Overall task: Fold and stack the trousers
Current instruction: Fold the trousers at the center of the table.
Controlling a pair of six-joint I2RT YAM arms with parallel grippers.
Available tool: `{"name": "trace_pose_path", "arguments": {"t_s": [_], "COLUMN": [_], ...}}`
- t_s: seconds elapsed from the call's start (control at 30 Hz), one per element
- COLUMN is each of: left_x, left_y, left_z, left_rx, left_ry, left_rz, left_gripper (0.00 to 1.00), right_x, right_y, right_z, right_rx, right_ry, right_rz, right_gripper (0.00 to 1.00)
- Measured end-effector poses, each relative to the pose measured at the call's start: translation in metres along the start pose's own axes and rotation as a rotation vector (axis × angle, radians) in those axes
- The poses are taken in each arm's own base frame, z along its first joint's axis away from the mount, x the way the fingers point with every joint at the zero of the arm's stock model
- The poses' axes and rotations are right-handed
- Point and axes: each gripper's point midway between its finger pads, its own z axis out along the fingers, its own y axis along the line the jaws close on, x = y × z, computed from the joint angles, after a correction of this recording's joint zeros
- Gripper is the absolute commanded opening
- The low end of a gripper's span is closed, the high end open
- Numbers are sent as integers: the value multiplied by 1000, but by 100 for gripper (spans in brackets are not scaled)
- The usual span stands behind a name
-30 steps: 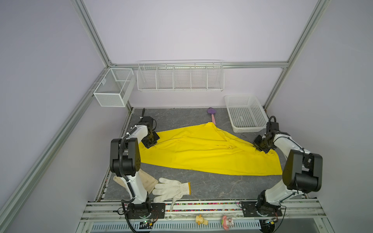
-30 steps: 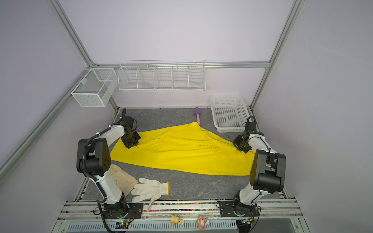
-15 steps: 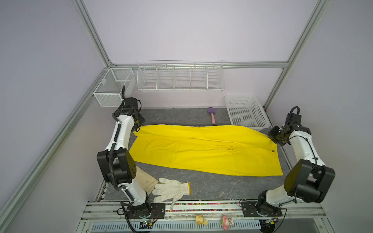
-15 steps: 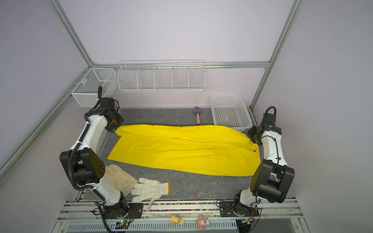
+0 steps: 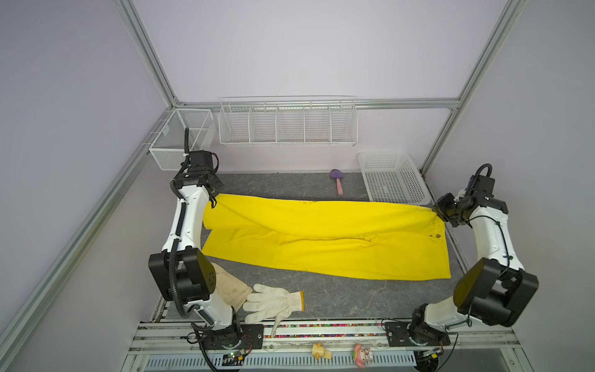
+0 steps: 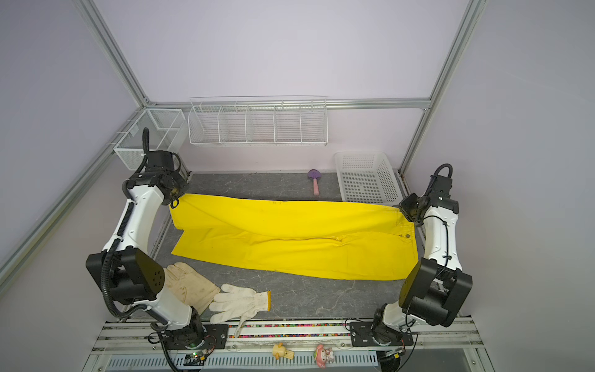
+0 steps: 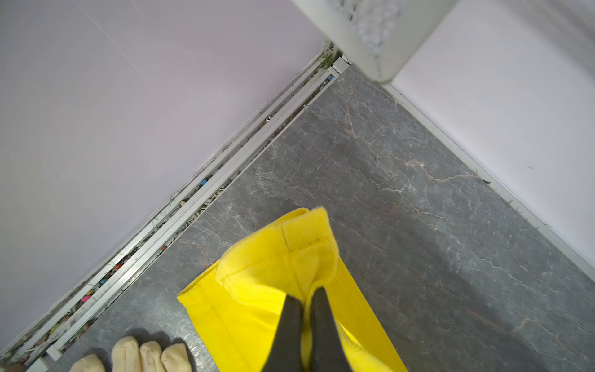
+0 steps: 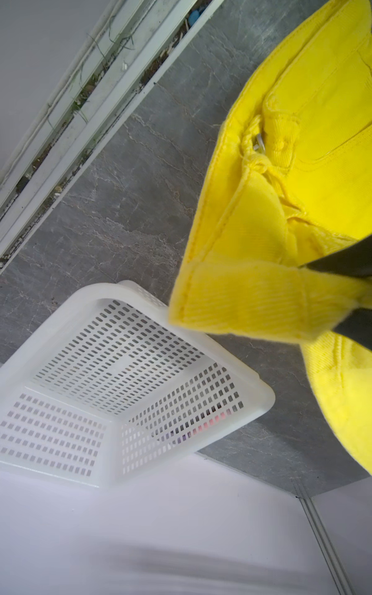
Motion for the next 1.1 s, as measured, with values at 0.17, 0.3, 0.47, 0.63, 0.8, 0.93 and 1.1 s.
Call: {"name": "trace_pose_path", "arguments": {"t_s": [0.17, 0.3, 0.47, 0.63, 0.8, 0.93, 1.1], "left_x": [-14, -18, -5, 46, 87, 95, 106], "left_y": [-23, -37, -41, -11, 23, 40, 50], "left_z": [9, 10, 20, 54, 64, 55, 45], "left_rx": [83, 149, 183, 116, 79, 83, 88], "left_ry": [-17, -21, 11, 135, 226, 225, 221], "left_rz": [10, 16, 26, 49, 49, 24, 15], "left_gripper": [0, 0, 0, 0, 0, 0, 0], "right_x": [-13, -13, 6, 31, 57, 77, 92], "right_y": [9, 6, -17, -40, -55, -72, -94], "right_z": [-5, -3, 10, 8, -2, -4, 2], "right_rx": [-18, -18, -1, 27, 34, 59, 117], "right_ry": [-31, -31, 11, 38, 29, 30, 37], "right_rz": [3, 21, 56, 84, 91, 118, 155], "right_gripper": [14, 15, 15, 15, 16, 19, 20]}}
